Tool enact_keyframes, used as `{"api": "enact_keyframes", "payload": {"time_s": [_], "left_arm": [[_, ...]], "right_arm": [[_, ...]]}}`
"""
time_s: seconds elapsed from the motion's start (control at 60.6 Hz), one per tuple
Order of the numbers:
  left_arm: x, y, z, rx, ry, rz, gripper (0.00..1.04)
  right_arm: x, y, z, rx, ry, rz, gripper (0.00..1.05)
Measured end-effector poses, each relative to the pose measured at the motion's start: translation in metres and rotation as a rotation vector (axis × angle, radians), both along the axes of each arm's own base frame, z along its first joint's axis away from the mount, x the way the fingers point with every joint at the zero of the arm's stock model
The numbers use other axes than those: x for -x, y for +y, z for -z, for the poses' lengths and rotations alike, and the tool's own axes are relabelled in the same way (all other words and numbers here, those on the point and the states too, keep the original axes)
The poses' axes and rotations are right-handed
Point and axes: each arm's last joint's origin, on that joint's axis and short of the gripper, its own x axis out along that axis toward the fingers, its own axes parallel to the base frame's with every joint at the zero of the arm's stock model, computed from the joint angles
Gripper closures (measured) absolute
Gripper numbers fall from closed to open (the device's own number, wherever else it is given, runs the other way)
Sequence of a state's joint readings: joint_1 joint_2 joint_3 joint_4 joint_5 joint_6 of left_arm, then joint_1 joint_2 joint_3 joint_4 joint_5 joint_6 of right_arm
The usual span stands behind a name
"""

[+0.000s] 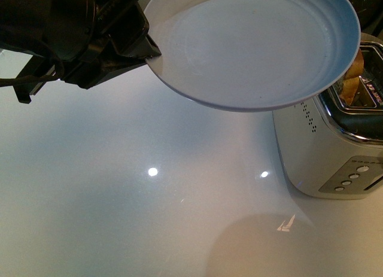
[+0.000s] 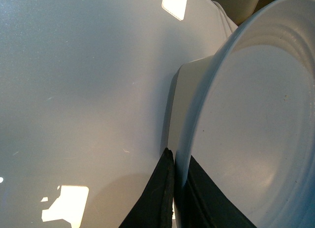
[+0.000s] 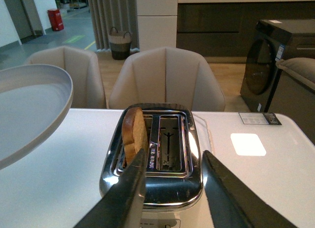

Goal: Left arm holds plate, right arm toasts bread

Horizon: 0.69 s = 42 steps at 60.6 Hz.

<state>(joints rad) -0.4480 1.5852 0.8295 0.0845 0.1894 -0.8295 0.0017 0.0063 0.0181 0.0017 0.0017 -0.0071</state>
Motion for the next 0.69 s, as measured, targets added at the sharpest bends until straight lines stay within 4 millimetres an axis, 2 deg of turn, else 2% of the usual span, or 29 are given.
{"api": "enact_keyframes", "payload": {"time_s": [0.297, 0.512, 0.693], "left_arm": [[0.000, 0.000, 0.000, 0.002, -0.002, 0.008, 1.02], [-0.005, 0.005, -0.002, 0.018, -0.012, 0.024, 1.02], [-0.019, 0.027, 0.008, 0.004, -0.008, -0.003, 1.02]], "right_arm": [[0.000, 0.000, 0.000, -0.001, 0.000, 0.000, 0.07], [0.000, 0.000, 0.000, -0.001, 0.000, 0.000, 0.09], [0.000, 0.000, 0.000, -0.001, 0.000, 0.000, 0.09]]}}
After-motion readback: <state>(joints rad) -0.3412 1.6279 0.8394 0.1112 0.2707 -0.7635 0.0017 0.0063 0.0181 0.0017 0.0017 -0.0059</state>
